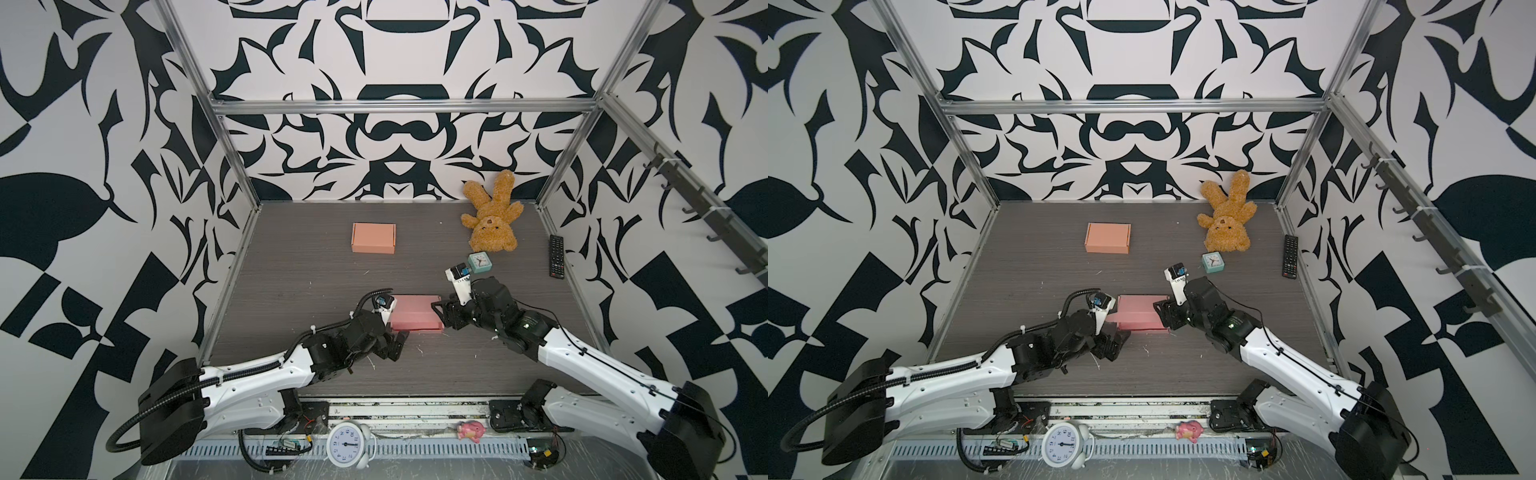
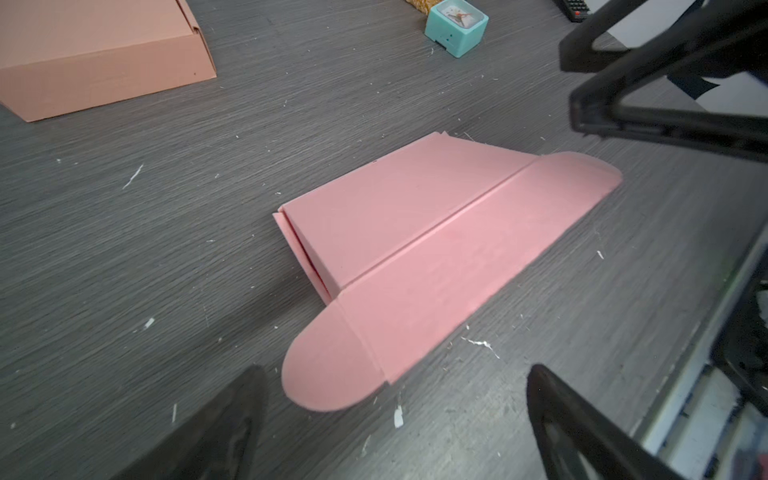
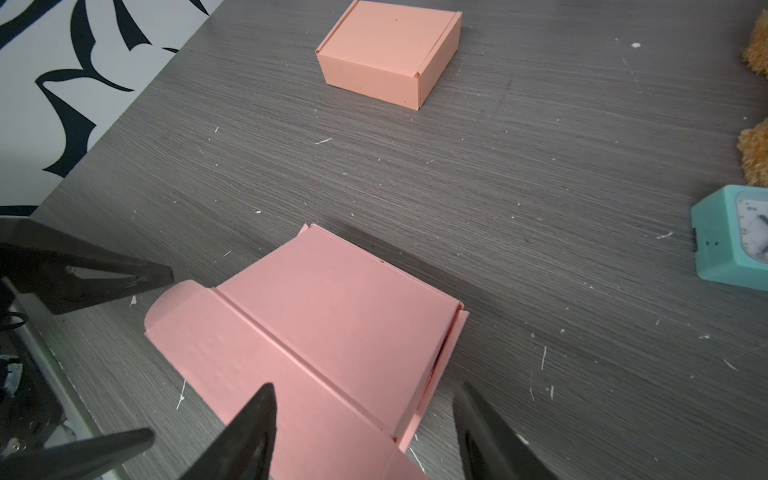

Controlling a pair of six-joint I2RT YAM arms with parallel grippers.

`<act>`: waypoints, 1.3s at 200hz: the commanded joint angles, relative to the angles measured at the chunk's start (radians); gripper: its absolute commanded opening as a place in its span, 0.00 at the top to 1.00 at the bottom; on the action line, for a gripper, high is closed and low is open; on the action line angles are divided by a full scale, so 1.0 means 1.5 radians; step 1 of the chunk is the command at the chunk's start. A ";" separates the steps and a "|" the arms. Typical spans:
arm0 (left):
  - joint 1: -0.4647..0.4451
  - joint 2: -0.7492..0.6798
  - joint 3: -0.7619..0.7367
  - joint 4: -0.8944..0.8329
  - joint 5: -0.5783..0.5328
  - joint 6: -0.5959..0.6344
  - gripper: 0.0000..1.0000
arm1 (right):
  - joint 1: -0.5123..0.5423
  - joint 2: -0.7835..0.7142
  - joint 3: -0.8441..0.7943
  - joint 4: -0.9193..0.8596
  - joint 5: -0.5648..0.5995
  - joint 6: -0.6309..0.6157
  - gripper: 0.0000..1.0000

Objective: Fold the paper box

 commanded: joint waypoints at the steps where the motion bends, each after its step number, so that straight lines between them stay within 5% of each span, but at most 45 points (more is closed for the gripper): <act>1: -0.001 -0.025 0.041 -0.163 0.051 0.025 0.00 | -0.007 -0.001 0.041 -0.018 0.006 0.027 0.31; 83: 0.026 -0.065 0.194 -0.280 0.097 -0.030 0.01 | -0.020 0.039 0.130 -0.135 -0.002 0.064 0.29; 123: 0.130 -0.012 0.241 -0.270 0.213 -0.053 0.01 | -0.020 0.065 0.168 -0.198 0.004 0.088 0.27; 163: 0.250 0.050 0.237 -0.223 0.336 -0.087 0.01 | -0.020 0.078 0.170 -0.203 -0.011 0.095 0.27; 260: 0.278 0.139 0.182 -0.136 0.355 -0.103 0.01 | -0.020 0.106 0.128 -0.166 -0.016 0.102 0.28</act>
